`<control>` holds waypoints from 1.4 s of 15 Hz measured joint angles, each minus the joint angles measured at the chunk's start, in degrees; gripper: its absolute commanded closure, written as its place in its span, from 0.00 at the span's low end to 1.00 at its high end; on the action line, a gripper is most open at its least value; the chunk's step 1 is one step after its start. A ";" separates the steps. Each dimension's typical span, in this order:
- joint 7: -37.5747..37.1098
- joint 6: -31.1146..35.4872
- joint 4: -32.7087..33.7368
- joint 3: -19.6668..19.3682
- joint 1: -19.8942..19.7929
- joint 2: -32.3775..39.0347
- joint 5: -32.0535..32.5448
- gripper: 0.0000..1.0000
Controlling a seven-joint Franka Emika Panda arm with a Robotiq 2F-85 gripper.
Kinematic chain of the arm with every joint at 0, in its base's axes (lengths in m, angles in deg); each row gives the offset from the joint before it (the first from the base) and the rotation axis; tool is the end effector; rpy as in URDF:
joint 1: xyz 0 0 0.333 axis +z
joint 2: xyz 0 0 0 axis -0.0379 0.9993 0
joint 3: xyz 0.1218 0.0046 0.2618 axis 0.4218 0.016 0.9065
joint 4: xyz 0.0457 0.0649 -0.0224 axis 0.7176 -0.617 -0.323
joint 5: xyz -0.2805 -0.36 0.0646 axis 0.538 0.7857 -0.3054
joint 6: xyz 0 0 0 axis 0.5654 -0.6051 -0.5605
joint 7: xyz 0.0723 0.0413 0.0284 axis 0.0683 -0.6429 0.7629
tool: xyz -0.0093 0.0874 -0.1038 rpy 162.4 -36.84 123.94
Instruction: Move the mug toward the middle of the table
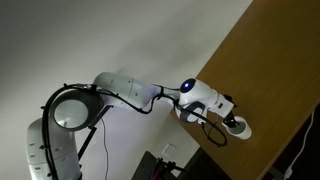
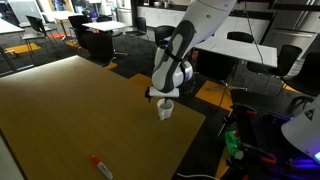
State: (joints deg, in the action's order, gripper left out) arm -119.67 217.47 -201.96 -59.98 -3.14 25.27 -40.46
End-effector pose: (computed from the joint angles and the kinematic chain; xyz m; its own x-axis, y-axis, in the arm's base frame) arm 0.5637 -0.1574 -0.0728 0.3614 -0.9217 0.1408 -0.9216 -0.3760 -0.0962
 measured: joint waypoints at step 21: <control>0.00 -0.67 4.24 0.79 0.00 5.32 0.00 1.00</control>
State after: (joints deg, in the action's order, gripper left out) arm -119.66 216.80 -197.72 -59.19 -3.15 30.58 -40.46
